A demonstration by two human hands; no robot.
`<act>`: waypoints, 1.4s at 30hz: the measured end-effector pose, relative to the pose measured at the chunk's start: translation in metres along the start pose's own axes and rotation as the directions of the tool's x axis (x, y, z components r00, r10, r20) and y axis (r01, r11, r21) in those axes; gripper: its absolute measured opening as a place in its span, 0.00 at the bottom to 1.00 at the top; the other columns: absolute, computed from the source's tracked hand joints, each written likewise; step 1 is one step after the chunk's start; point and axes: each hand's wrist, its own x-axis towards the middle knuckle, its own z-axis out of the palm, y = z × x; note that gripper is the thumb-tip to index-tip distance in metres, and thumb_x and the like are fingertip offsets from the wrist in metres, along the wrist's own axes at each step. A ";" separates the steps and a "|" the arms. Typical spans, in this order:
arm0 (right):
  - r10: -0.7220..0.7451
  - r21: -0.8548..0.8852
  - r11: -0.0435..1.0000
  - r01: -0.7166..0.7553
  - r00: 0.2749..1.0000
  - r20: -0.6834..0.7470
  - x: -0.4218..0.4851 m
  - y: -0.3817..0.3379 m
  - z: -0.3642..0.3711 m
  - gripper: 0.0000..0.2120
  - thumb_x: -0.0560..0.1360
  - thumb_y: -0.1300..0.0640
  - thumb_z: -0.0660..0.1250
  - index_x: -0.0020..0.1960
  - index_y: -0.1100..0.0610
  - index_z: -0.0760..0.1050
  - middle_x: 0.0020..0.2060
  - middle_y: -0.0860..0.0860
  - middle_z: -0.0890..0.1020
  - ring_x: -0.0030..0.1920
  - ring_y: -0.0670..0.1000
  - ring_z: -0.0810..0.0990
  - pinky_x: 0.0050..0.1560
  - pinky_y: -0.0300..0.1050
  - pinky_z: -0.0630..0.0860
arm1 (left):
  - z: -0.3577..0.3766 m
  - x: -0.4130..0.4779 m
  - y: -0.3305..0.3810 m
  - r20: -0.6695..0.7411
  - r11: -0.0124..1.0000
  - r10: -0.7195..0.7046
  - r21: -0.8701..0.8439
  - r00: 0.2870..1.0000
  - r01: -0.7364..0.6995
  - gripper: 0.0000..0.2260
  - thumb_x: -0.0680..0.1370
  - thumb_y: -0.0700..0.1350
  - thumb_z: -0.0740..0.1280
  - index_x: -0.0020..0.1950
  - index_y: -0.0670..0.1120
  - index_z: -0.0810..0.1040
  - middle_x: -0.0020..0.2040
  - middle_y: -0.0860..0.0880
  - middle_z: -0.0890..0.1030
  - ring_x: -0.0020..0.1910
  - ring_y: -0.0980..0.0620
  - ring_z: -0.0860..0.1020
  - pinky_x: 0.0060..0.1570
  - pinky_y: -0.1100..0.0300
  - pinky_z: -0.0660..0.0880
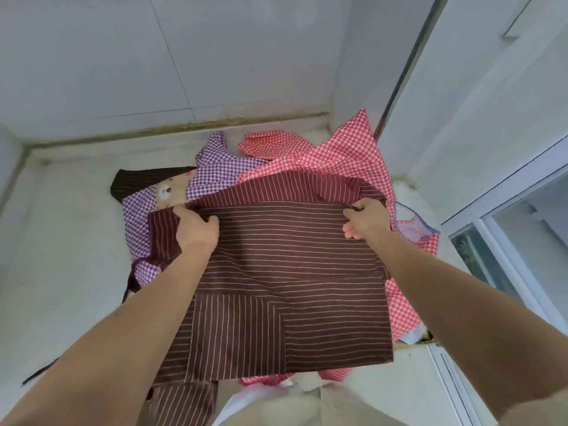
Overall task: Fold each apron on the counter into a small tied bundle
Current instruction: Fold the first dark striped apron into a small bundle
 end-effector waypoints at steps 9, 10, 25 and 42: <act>-0.188 -0.380 0.907 0.180 0.982 0.018 0.006 0.011 -0.008 0.07 0.78 0.53 0.65 0.54 0.54 0.77 0.39 0.49 0.82 0.39 0.52 0.82 0.42 0.47 0.79 | 0.053 -0.037 0.056 0.326 0.639 0.714 0.058 0.619 -0.767 0.13 0.79 0.40 0.64 0.63 0.46 0.75 0.65 0.49 0.70 0.42 0.55 0.75 0.49 0.60 0.75; -0.219 -0.462 0.865 0.197 0.976 0.006 0.006 0.012 -0.014 0.08 0.78 0.53 0.65 0.56 0.53 0.77 0.44 0.49 0.81 0.43 0.52 0.81 0.43 0.45 0.76 | 0.061 -0.037 0.063 0.399 0.626 0.704 0.044 0.588 -0.779 0.14 0.80 0.41 0.63 0.65 0.47 0.74 0.66 0.50 0.71 0.43 0.56 0.75 0.50 0.60 0.74; -0.302 0.037 0.953 0.299 0.945 0.129 0.019 0.047 -0.057 0.09 0.76 0.60 0.70 0.53 0.56 0.71 0.41 0.47 0.78 0.41 0.48 0.81 0.39 0.29 0.75 | 0.102 -0.044 0.101 0.456 0.626 0.622 0.199 0.636 -0.754 0.09 0.78 0.50 0.67 0.56 0.51 0.73 0.52 0.53 0.78 0.56 0.50 0.72 0.62 0.49 0.62; -0.500 -0.108 0.859 0.500 0.865 0.028 0.021 0.056 -0.051 0.04 0.75 0.58 0.71 0.46 0.52 0.76 0.46 0.45 0.76 0.44 0.45 0.76 0.46 0.37 0.73 | 0.097 -0.042 0.107 0.511 0.638 0.576 0.207 0.638 -0.742 0.04 0.78 0.50 0.67 0.50 0.54 0.73 0.51 0.53 0.78 0.57 0.49 0.73 0.65 0.48 0.59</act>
